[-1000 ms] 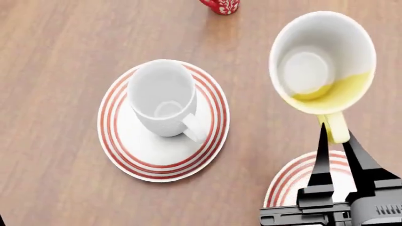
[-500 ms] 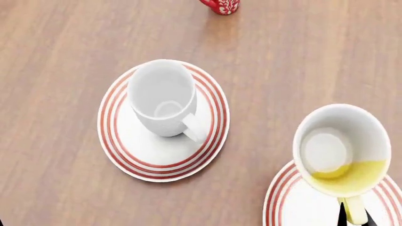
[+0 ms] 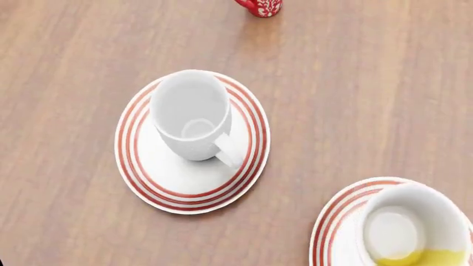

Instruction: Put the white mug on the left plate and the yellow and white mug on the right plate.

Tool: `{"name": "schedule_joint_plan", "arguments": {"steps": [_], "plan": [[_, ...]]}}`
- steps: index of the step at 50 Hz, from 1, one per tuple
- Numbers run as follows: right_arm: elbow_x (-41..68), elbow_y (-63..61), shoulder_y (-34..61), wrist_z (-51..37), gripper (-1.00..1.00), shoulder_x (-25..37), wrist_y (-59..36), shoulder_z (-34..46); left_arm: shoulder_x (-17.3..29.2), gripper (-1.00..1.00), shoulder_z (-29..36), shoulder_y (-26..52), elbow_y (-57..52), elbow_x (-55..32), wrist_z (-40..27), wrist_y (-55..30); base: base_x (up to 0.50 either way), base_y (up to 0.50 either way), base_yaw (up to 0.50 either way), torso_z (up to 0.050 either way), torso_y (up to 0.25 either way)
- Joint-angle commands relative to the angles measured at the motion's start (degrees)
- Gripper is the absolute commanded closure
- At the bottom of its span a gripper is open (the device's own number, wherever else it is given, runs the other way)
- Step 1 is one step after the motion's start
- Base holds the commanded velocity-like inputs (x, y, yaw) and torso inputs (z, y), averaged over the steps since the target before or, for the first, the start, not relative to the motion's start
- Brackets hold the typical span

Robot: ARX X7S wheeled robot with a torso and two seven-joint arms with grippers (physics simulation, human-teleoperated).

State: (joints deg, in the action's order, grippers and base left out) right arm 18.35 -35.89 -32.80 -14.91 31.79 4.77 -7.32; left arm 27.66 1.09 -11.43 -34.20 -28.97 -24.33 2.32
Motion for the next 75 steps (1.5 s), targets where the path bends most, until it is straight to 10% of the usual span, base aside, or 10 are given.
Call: {"name": "schedule_joint_plan", "arguments": {"steps": [1, 59, 60, 75], "plan": [[-1.47, 4.19, -1.58, 1.41, 1.0, -1.73, 4.6, 0.43, 0.14, -1.0, 0.28, 0.07, 0.06, 0.27, -0.02, -0.01, 0.0, 0.0, 0.0, 0.0, 0.0], [4.25, 21.38, 8.87, 6.23, 1.0, -3.51, 5.48, 4.26, 0.74, -1.0, 0.47, -0.29, 0.19, 0.01, -0.13, 0.62, 0.0, 0.0, 0.0, 0.0, 0.0], [3.97, 21.3, 8.63, 5.57, -1.0, -3.9, 5.86, 3.85, 0.77, -1.0, 0.46, -0.3, 0.16, -0.01, -0.15, 0.6, 0.0, 0.0, 0.0, 0.0, 0.0], [1.35, 14.09, -6.24, 6.94, -1.0, -6.98, 21.46, -1.63, 0.86, -1.0, 0.63, -0.25, 0.08, 0.03, -0.4, 0.51, 0.0, 0.0, 0.0, 0.0, 0.0]]}}
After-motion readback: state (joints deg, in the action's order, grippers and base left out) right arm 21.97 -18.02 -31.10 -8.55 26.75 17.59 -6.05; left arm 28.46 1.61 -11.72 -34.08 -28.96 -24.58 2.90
